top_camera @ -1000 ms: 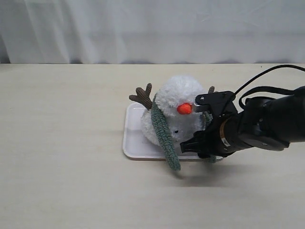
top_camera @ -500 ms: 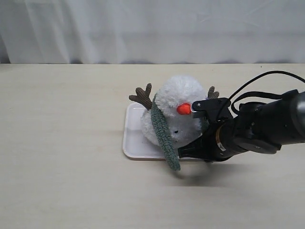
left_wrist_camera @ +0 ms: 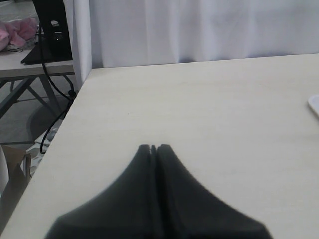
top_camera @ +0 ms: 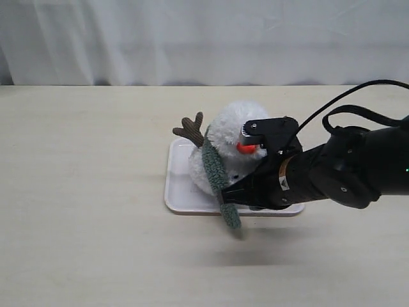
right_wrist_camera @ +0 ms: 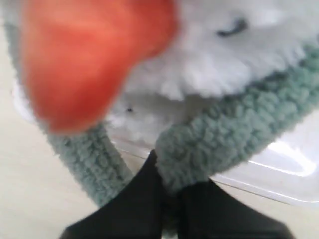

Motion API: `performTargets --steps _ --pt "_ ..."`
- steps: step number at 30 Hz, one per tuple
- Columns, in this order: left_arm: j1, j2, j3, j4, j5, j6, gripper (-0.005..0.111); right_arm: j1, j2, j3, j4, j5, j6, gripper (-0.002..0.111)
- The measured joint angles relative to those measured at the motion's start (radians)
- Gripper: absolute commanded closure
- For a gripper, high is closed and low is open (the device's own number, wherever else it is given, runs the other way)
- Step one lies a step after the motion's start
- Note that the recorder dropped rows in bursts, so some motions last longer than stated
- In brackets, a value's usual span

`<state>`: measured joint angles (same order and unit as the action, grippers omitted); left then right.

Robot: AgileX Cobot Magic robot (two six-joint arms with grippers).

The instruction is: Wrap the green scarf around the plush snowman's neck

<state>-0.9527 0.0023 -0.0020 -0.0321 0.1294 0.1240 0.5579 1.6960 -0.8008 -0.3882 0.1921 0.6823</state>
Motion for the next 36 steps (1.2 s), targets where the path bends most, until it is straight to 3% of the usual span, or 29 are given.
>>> performTargets --steps 8,16,18,20,22,30,33,36 --pt "0.000 0.000 0.000 0.000 0.000 0.000 0.107 0.048 0.030 0.000 0.031 0.010 -0.013 0.104" --pt "0.000 0.000 0.000 0.000 0.000 0.000 0.107 0.048 0.097 0.000 0.044 -0.088 -0.013 0.103" --pt "0.000 0.000 0.000 0.000 0.000 0.000 0.107 0.048 0.099 0.000 0.044 -0.099 -0.013 0.094" --pt "0.000 0.000 0.000 0.000 0.000 0.000 0.107 0.048 0.099 0.000 0.044 -0.102 -0.020 0.064" --pt "0.000 0.000 0.000 0.000 0.000 0.000 0.107 0.048 0.099 0.000 0.044 -0.092 -0.024 0.047" --pt "0.000 0.000 0.000 0.000 0.000 0.000 0.107 0.073 0.007 0.000 0.097 0.032 -0.071 0.044" --pt "0.000 0.000 0.000 0.000 0.000 0.000 0.107 0.136 0.002 0.000 0.099 0.021 -0.104 0.033" --pt "0.000 0.000 0.000 0.000 0.000 0.000 0.107 0.142 0.017 0.000 0.099 0.017 -0.111 0.030"
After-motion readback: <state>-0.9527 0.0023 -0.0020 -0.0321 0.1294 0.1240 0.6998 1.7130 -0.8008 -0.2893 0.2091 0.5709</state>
